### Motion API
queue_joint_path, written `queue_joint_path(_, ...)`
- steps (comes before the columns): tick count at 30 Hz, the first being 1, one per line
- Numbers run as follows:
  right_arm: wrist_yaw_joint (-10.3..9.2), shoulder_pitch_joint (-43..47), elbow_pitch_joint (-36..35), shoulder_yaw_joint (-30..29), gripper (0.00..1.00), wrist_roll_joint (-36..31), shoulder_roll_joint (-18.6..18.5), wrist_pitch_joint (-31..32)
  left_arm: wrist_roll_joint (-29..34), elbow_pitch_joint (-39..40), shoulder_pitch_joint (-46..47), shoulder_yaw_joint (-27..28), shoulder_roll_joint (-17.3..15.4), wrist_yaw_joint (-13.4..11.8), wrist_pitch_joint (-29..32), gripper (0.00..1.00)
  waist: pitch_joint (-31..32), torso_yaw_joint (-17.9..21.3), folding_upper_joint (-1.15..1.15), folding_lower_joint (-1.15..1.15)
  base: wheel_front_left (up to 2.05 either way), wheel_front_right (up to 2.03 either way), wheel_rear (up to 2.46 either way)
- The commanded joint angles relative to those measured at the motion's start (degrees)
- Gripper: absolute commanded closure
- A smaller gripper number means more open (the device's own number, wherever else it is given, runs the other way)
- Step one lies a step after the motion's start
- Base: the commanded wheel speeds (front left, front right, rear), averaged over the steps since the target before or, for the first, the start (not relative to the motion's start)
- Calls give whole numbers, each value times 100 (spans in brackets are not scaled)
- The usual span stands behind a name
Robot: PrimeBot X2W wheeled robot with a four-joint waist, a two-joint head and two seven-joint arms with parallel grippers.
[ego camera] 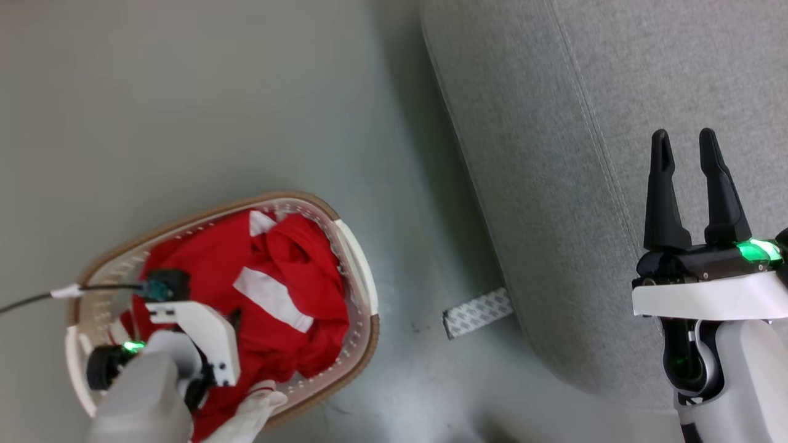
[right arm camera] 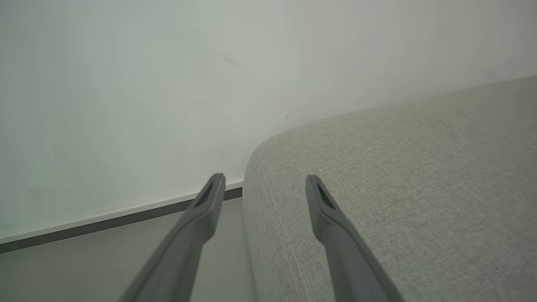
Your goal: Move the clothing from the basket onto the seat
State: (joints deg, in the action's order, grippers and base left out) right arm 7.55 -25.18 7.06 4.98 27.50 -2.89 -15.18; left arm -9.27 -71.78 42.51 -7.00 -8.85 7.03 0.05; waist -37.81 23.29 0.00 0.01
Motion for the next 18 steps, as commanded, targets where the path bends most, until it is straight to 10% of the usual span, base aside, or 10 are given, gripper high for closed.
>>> queue_joint_path(1,-12,-104,-32,13,0,59,2,4,-66,-37,141,31,-116,-16,89,0,-361,272,0,-1,0,0,0)
queue_joint_path(12,-12,-176,27,179,0,347,1,4,-1,-146,552,-110,-364,-198,379,0,-776,595,0,-1,0,0,0)
queue_joint_path(16,-12,-164,81,191,0,325,-1,4,-34,-163,527,-151,-354,-204,326,100,-725,584,0,-1,0,0,0)
queue_joint_path(18,-12,-169,100,184,0,276,-1,4,-44,-171,486,-173,-328,-196,264,100,-666,553,0,-1,0,0,0)
